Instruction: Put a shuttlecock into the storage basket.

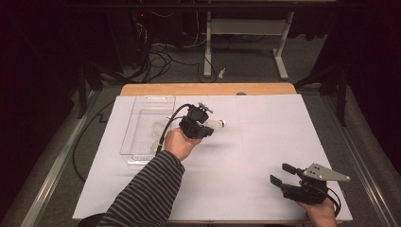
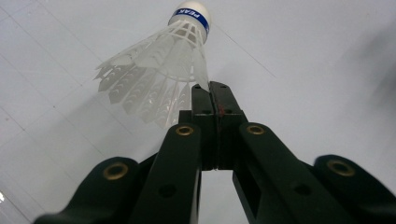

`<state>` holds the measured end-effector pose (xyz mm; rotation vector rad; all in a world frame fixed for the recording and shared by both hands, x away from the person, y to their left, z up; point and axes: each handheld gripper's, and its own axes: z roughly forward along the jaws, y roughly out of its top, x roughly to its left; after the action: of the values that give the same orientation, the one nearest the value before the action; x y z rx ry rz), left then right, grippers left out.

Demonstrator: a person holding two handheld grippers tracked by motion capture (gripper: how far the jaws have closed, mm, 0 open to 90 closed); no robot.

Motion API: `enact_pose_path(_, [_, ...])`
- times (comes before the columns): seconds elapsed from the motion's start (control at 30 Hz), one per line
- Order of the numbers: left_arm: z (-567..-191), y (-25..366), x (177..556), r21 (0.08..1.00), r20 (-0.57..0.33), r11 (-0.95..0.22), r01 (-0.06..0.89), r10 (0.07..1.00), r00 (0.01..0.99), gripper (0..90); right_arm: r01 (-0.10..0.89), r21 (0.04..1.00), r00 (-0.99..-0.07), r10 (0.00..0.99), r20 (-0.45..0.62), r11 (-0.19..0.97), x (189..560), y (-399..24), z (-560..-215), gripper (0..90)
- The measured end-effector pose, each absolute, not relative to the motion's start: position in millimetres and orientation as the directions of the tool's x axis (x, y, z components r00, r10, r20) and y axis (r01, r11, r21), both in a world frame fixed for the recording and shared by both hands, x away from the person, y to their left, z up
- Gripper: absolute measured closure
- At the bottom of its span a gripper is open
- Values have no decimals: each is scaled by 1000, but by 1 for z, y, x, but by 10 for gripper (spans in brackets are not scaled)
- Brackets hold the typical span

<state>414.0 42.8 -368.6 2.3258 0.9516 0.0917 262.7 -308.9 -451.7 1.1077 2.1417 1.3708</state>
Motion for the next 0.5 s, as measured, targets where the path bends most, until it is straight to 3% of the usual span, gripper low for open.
enact_pose_path(0.5, [-365, 50, 408, 578, -141, -552, 601, 658, 740, 900, 417, 882, -624, 775, 104, 218, 262, -309, -452, 319])
